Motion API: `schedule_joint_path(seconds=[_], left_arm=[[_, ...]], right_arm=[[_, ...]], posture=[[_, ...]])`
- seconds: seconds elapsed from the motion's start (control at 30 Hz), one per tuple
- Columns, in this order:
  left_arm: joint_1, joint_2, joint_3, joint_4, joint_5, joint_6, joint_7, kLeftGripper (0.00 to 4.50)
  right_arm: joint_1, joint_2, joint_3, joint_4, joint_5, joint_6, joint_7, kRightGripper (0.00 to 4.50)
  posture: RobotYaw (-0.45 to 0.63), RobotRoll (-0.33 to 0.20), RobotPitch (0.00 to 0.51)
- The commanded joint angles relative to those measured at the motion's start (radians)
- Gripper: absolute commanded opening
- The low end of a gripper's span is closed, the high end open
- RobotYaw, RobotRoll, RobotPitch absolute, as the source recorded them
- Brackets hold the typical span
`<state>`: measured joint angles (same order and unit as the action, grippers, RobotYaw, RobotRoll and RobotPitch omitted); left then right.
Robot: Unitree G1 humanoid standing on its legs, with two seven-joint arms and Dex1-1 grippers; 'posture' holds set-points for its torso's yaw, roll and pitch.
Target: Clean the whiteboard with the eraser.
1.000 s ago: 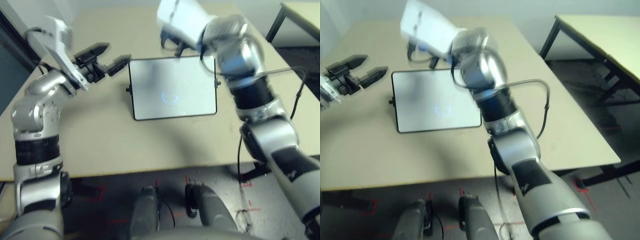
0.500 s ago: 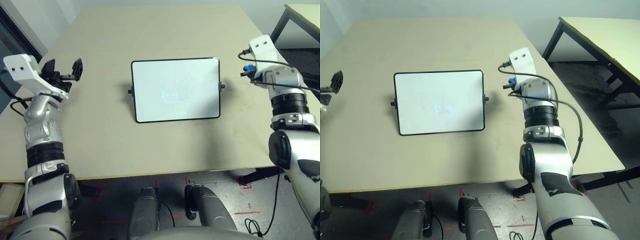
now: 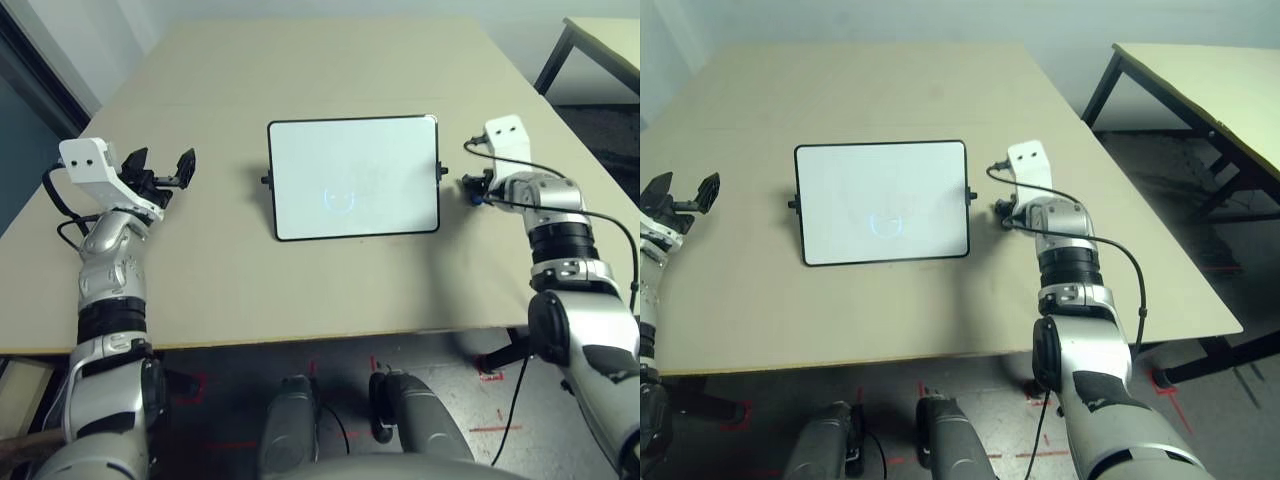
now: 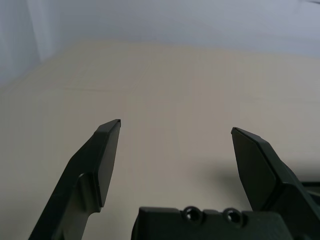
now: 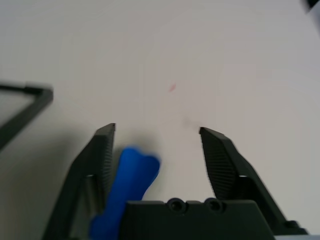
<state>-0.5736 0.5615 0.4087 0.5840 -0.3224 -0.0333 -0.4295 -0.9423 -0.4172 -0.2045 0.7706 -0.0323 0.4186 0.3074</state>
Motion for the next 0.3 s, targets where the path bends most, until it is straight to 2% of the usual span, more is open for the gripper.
schedule_joint_path(seconds=[0.03,0.17,0.3], left_arm=[[-0.015,-0.012,-0.003,0.045,0.007,-0.030,0.010,4.50],[-0.044,0.003,0.021,0.139,0.020,-0.106,0.054,4.50],[-0.062,0.007,0.036,0.226,0.018,-0.149,0.096,4.50]], right_arm=[[0.015,-0.032,-0.040,0.089,0.032,-0.206,-0.040,4.47],[0.033,-0.068,-0.087,0.206,0.054,-0.391,-0.143,4.47],[0.088,-0.097,-0.108,0.303,0.063,-0.471,-0.212,4.47]], posture=[[0.00,0.000,0.101],[-0.01,0.000,0.094],[-0.02,0.000,0.073]])
